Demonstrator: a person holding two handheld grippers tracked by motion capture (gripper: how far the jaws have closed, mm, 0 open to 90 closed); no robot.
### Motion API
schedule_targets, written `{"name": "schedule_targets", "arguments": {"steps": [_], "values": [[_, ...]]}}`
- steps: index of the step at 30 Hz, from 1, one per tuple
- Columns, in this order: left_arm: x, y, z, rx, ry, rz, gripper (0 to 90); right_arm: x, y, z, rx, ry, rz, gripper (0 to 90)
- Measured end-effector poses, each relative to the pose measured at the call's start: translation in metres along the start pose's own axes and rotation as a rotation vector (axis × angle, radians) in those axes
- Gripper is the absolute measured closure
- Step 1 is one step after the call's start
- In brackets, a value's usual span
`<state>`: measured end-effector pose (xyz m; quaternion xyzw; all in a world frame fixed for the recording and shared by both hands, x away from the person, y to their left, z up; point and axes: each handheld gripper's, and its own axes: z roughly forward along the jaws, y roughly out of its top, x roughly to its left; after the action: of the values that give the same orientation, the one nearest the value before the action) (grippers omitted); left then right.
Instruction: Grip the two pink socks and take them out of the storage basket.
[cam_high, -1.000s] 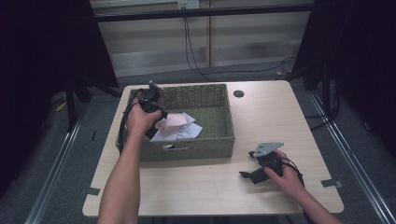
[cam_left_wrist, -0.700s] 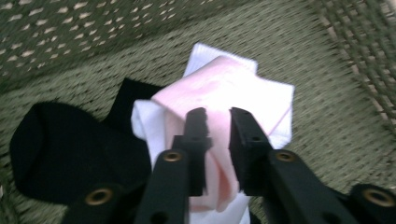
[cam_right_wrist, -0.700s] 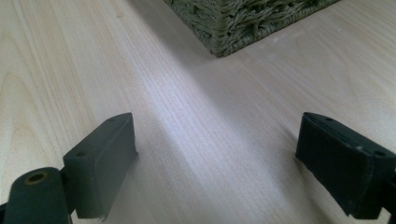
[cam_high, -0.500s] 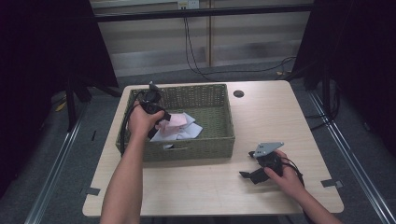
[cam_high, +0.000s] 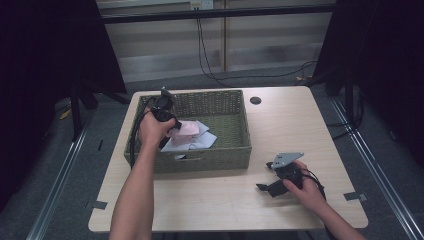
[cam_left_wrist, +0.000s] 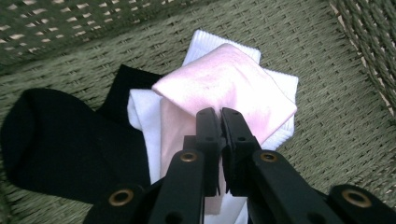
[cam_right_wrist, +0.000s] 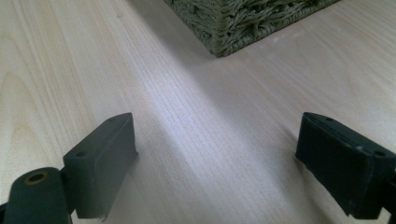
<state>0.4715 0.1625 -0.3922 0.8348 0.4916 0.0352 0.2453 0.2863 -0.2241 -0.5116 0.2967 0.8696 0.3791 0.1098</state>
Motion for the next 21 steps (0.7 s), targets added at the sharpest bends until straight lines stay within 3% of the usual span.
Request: {"name": "schedule_targets", "arguments": {"steps": [8,11,14,18,21], "values": [[0.004,-0.006,-0.004,0.015,-0.009,-0.004,85.5,0.000,0.000,0.000,0.000,-0.002,0.001,11.2],[0.005,-0.007,-0.002,-0.013,-0.012,-0.022,79.4,0.000,0.000,0.000,0.000,-0.002,0.000,11.2],[0.006,-0.005,-0.002,-0.032,-0.013,-0.003,72.9,0.000,0.000,0.000,0.000,0.000,0.000,11.2],[0.002,-0.002,0.003,-0.021,-0.020,-0.004,73.4,0.000,0.000,0.000,0.000,-0.001,0.000,11.2],[0.000,-0.001,0.006,0.001,-0.030,0.000,81.4,0.000,0.000,0.000,0.000,0.000,0.000,11.2]]}}
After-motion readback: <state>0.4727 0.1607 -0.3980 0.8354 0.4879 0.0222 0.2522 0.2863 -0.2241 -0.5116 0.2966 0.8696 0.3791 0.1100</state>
